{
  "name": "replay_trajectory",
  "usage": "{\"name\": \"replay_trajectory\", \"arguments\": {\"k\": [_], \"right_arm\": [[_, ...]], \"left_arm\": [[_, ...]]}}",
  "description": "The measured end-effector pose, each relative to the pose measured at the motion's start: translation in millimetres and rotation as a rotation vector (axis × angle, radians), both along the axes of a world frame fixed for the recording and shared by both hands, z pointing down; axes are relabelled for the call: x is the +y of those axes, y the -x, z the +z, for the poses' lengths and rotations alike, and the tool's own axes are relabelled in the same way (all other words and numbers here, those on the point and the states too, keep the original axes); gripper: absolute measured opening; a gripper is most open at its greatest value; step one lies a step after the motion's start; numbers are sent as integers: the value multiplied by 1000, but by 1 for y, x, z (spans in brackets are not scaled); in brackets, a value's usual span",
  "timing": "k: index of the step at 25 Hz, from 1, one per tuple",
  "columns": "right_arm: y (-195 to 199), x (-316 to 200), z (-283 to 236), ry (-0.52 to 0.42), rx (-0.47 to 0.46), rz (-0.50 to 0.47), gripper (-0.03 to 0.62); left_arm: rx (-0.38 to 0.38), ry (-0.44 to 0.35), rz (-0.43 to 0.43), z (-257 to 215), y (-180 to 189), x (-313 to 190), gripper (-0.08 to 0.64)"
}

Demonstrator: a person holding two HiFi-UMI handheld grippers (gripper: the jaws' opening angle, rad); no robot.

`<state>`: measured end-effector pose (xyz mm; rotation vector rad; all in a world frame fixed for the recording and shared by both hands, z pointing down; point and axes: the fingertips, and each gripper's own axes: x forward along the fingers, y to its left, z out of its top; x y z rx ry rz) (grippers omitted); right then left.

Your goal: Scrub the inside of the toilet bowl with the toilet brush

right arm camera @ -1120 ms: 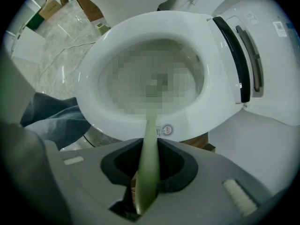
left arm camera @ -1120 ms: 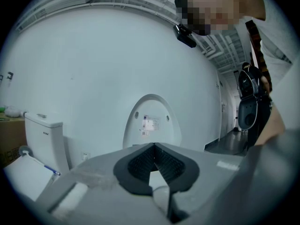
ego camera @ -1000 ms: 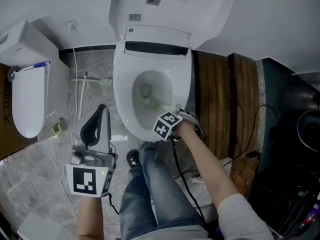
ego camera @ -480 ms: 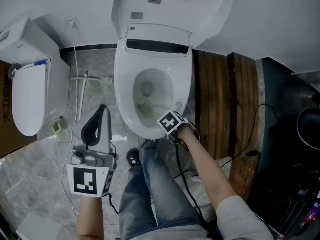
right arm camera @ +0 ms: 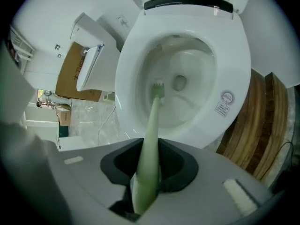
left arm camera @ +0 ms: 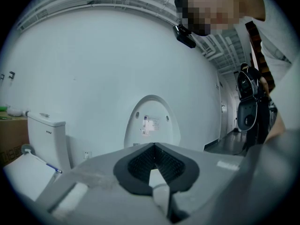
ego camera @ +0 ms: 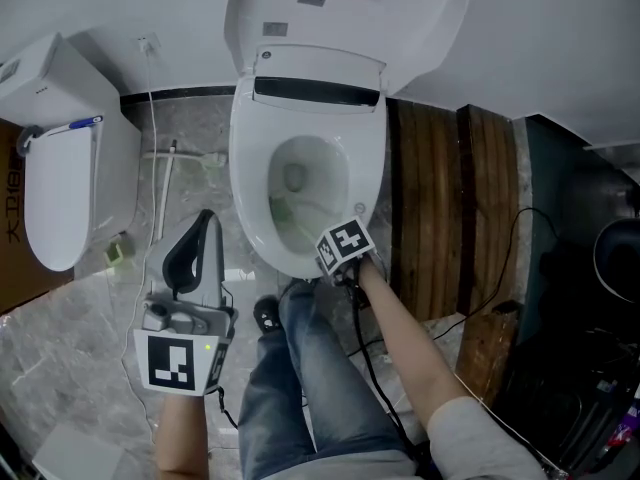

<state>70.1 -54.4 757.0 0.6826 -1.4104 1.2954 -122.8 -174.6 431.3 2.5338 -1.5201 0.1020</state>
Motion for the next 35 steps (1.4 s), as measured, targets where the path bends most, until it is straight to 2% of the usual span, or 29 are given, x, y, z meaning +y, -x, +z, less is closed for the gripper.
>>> {"name": "replay_trajectory", "arguments": {"k": [3,9,16,20,24,29,35], "right_arm": [[1,-13,-1,-42,-5,36,87],[-4,-34,4,-93,-4,189,86],[-8,-62,11,-164,13,287,86],[-10,-85,14,-207,16,413,86],[-4,-102,18,-204,-14,500,86],[8,-111,30,-192,-11,507,86],[17,-116,41,-200,41,381,87]], "left_arm": [[-2,-3,3,0,-3,-3,3],[-11,8,-1,5,-8,-10,3],[-11,27,-21,11,-9,-23,3],[-14,41,-33,16,-7,-29,3],[18,15,-30,15,-6,-38,3],[-16,64,-63,30,2,-46,3],[-8,62,-68,36,10,-52,3]]}}
